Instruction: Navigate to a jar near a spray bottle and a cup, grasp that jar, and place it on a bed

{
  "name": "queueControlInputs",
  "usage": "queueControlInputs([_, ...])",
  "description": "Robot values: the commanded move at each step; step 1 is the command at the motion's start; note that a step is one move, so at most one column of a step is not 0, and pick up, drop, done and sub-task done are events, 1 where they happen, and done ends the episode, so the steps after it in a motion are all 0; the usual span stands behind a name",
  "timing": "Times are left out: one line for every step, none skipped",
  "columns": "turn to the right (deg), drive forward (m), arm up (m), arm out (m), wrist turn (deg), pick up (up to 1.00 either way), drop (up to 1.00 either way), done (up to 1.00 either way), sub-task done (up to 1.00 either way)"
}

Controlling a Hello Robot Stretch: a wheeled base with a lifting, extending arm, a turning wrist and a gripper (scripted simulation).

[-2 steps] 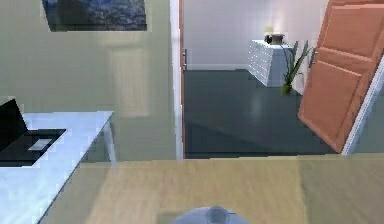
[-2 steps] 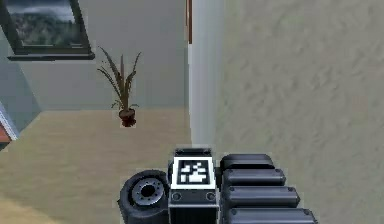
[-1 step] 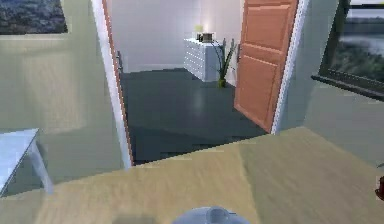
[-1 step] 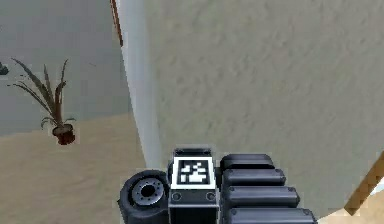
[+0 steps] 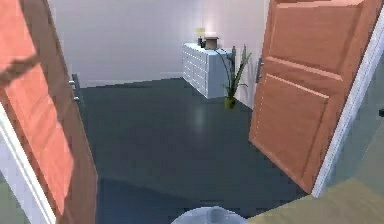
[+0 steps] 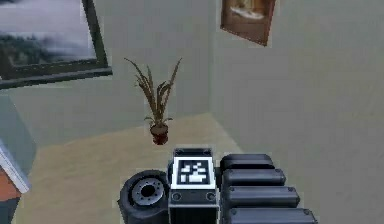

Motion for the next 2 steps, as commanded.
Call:
queueControlInputs([3.0, 0.00, 0.00, 0.00, 0.0, 0.00, 0.00, 0.00, 0.00])
queueControlInputs([6.0, 0.00, 0.00, 0.00, 0.0, 0.00, 0.00, 0.00, 0.00])
